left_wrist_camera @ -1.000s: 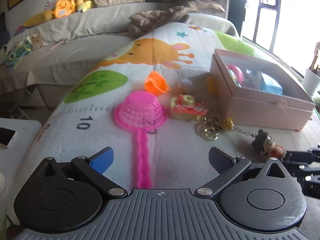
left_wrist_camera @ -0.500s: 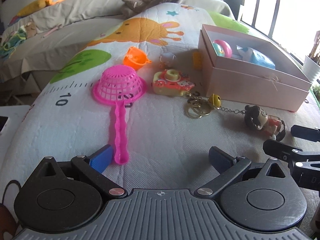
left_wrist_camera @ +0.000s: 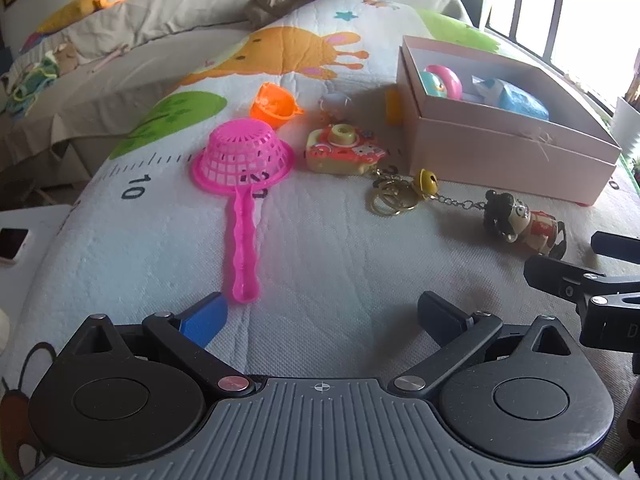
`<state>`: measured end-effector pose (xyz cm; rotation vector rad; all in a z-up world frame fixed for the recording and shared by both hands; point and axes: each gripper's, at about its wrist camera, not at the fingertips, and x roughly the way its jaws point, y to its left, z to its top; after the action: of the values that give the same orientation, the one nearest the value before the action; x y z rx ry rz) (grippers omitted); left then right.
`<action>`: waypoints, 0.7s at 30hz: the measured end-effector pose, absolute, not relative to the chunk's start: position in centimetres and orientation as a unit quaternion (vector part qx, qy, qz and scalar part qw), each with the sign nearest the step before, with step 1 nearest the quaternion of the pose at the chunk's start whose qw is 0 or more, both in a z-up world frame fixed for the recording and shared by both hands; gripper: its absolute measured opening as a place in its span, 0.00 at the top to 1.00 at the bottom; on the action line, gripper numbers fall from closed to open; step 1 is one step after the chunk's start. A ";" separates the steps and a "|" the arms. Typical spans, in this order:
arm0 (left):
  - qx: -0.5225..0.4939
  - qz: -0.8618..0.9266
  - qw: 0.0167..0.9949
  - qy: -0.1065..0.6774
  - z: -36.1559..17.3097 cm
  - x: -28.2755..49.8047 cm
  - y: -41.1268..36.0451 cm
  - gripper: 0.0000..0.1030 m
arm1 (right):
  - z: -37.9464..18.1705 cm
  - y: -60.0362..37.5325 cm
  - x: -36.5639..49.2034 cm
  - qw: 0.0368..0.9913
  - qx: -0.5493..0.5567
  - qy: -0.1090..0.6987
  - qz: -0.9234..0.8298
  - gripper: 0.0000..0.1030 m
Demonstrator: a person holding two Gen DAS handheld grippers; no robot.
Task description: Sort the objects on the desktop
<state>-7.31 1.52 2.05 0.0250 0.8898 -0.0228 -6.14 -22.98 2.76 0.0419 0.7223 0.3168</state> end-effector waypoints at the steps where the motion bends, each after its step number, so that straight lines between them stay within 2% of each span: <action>1: 0.014 -0.019 0.901 0.434 2.2 -7.2 1.7 0.00 | 2.8 -23.1 -6.2 0.923 0.022 0.352 0.154 0.02; 3: 0.020 -0.043 0.910 0.411 3.4 -7.7 2.1 0.00 | 2.8 -23.2 -6.1 0.923 0.027 0.352 0.152 0.00; 7: 0.065 -0.034 0.955 0.286 7.2 -8.9 3.3 0.00 | 2.8 -23.3 -6.0 0.923 0.032 0.353 0.149 0.00; 10: 0.072 -0.025 0.950 0.302 7.7 -5.7 4.0 0.00 | 2.7 -23.0 -6.0 0.924 0.024 0.353 0.147 0.00; 17: 0.066 0.000 0.924 0.377 3.9 1.2 5.4 0.00 | 3.3 -22.7 -6.5 0.923 0.002 0.345 0.169 0.00; 18: 0.063 0.000 0.923 0.380 3.7 1.4 5.6 0.00 | 3.7 -22.4 -6.6 0.923 -0.012 0.341 0.178 0.03; 19: 0.060 0.002 0.922 0.382 3.5 1.5 5.7 0.00 | 4.2 -22.0 -6.7 0.923 -0.032 0.335 0.189 0.12; 20: 0.057 0.003 0.922 0.383 3.3 1.6 5.8 0.01 | 4.6 -21.6 -6.6 0.921 -0.050 0.332 0.199 0.17; 21: 0.057 0.002 0.921 0.385 3.1 1.6 5.8 0.09 | 5.0 -21.2 -6.4 0.917 -0.065 0.332 0.210 0.23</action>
<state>1.56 5.85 3.14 0.1163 0.7904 0.0047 -6.41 -21.22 5.03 -0.1342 0.6840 0.4317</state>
